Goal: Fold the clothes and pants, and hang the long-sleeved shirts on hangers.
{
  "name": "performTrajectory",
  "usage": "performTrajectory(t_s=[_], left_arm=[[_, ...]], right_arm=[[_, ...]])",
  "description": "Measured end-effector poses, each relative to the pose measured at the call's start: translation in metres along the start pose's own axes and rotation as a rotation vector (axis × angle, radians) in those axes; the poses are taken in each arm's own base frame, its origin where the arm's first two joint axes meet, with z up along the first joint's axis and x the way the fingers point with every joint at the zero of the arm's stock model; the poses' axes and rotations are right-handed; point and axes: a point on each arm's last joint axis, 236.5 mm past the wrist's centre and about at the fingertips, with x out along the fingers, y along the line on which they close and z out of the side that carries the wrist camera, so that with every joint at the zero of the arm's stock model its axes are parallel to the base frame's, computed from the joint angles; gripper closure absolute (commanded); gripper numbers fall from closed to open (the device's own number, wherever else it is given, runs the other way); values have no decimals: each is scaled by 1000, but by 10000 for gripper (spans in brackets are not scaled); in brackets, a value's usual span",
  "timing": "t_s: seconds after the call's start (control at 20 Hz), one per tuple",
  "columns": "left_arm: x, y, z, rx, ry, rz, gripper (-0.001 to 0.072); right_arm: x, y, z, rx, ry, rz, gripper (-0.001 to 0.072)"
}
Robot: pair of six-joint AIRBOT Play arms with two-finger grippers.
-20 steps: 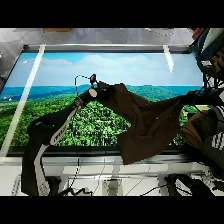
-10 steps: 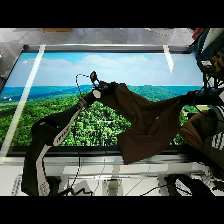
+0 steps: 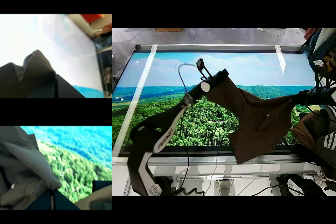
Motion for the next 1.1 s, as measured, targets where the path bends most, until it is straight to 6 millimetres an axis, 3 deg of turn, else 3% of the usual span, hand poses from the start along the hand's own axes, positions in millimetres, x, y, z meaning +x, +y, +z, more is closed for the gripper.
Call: performTrajectory(t_s=[0.1,0.3,0.4,0.5,0.6,0.65,0.8,0.95,1.1], left_arm=[[-27,-41,38,125,-67,-53,694],[-111,-122,128,491,-273,-113,695],[-157,-148,170,645,-382,-103,695],[-201,-157,204,765,-444,-49,696],[-237,-145,225,862,-427,60,699],[-251,-128,229,897,-378,136,699],[-290,-65,218,931,-182,344,699],[-323,-5,174,879,9,470,699],[-351,51,104,767,180,534,697]], right_arm=[[0,0,7,4,-31,-1,696],[-3,-2,32,24,-134,-9,696],[-13,-7,56,59,-229,-23,697],[-33,-13,85,102,-341,-37,697],[-58,-19,114,132,-448,-46,698],[-71,-20,126,143,-493,-46,699],[-94,-16,145,177,-560,-13,698],[-90,-2,146,187,-531,41,699],[-65,23,139,169,-441,104,699]])
